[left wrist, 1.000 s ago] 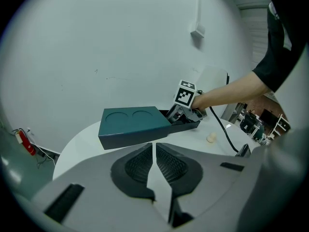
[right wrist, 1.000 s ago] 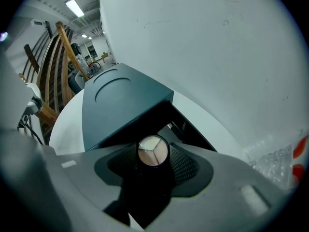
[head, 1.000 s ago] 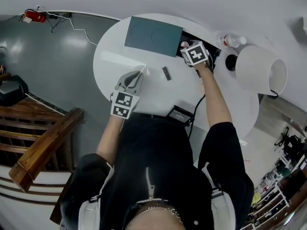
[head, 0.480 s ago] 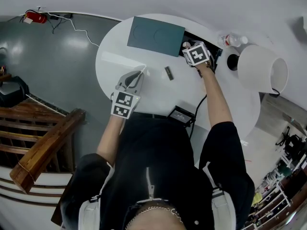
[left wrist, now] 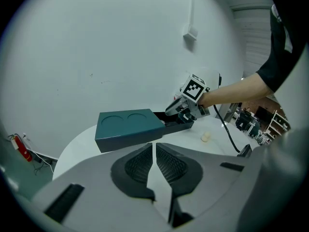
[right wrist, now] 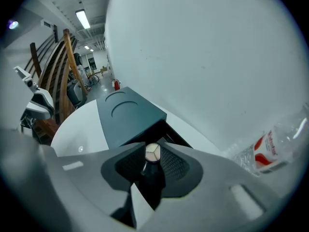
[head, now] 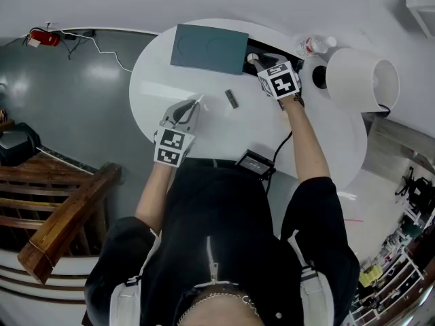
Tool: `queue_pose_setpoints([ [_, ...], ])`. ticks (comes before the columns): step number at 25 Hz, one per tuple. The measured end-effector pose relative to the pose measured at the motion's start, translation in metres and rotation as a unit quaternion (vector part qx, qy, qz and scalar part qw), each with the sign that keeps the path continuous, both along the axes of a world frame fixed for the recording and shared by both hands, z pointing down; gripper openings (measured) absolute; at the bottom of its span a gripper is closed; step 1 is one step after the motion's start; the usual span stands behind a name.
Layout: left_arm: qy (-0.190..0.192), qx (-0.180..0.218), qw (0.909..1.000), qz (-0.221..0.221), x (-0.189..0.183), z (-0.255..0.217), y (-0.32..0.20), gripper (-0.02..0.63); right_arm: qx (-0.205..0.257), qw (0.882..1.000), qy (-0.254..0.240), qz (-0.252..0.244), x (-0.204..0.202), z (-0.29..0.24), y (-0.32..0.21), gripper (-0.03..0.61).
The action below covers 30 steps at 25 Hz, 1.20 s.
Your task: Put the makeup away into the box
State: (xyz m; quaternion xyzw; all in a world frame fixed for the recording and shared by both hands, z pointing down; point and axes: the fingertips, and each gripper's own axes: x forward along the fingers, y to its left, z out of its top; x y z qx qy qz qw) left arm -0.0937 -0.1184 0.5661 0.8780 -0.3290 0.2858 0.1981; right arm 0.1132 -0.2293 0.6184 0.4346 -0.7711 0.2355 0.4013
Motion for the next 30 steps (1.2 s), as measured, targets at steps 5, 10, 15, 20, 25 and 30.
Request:
queue_pose_setpoints([
  [5, 0.013, 0.003, 0.9998, 0.017, 0.014, -0.007, 0.007, 0.015, 0.044, 0.999, -0.007, 0.003, 0.007, -0.026, 0.017, 0.005],
  [10, 0.019, 0.012, 0.9991, 0.037, 0.029, -0.014, 0.013, 0.015, 0.061, 0.998, -0.017, 0.015, 0.018, -0.041, 0.039, 0.005],
  [15, 0.020, 0.018, 0.9977, 0.063, 0.045, -0.020, 0.022, 0.015, 0.072, 0.996, -0.023, 0.037, 0.032, -0.053, 0.066, 0.005],
  [20, 0.022, 0.021, 0.9954, 0.091, 0.064, -0.022, 0.035, 0.015, 0.075, 0.995, -0.028, 0.064, 0.050, -0.058, 0.094, 0.005],
  [25, 0.024, 0.020, 0.9928, 0.115, 0.082, -0.021, 0.046, 0.015, 0.081, 0.993, -0.020, 0.088, 0.071, -0.057, 0.118, 0.005],
  [30, 0.025, 0.019, 0.9903, 0.135, 0.098, -0.021, 0.055, 0.015, 0.076, 0.992, -0.010, 0.103, 0.090, -0.050, 0.143, 0.014],
])
